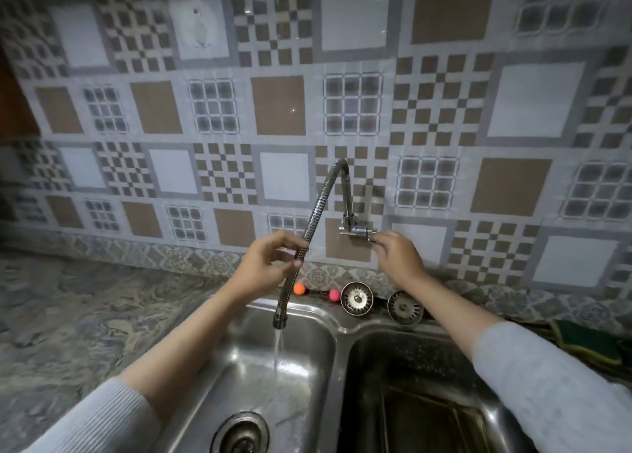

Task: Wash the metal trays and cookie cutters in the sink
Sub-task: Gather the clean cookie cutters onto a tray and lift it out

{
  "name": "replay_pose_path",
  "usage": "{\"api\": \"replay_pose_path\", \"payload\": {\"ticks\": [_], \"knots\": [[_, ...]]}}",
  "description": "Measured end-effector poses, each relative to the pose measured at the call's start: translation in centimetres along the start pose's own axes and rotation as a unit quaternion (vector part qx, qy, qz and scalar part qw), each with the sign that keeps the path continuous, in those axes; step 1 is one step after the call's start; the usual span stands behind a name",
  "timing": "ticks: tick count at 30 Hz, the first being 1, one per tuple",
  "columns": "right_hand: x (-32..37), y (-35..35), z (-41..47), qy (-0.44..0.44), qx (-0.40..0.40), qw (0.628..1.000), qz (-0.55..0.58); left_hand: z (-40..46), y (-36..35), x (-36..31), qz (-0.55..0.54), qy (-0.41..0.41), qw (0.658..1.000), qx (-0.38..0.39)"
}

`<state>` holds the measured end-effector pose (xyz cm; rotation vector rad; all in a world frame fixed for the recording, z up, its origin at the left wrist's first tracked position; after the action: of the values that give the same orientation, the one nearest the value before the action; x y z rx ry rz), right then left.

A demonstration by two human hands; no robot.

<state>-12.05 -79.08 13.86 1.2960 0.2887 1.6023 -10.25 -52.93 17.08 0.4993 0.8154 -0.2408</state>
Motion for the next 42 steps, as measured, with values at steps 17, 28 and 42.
{"api": "replay_pose_path", "payload": {"ticks": [17, 28, 42], "knots": [[0.4, 1.8, 7.8, -0.063, -0.002, 0.997, 0.045, 0.4, 0.3, 1.3, -0.092, 0.02, 0.995, 0.022], [-0.2, 2.5, 3.0, -0.064, -0.015, 0.996, 0.059, -0.8, -0.6, 0.5, -0.048, 0.029, 0.998, -0.022], [-9.6, 0.4, -23.6, -0.267, 0.151, 0.951, 0.042, -12.6, -14.0, 0.5, 0.006, 0.074, 0.997, -0.017]]}}
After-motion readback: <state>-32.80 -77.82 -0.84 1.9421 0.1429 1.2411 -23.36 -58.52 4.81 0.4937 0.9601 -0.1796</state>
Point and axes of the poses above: each hand's wrist, its own z-axis towards the middle knuckle, its own y-axis out of the back of the hand, x = y × z, the point moved 5 cm from there along z, towards the middle knuckle, and after that the axes turned 11 degrees about -y, right-handed, at the moved point
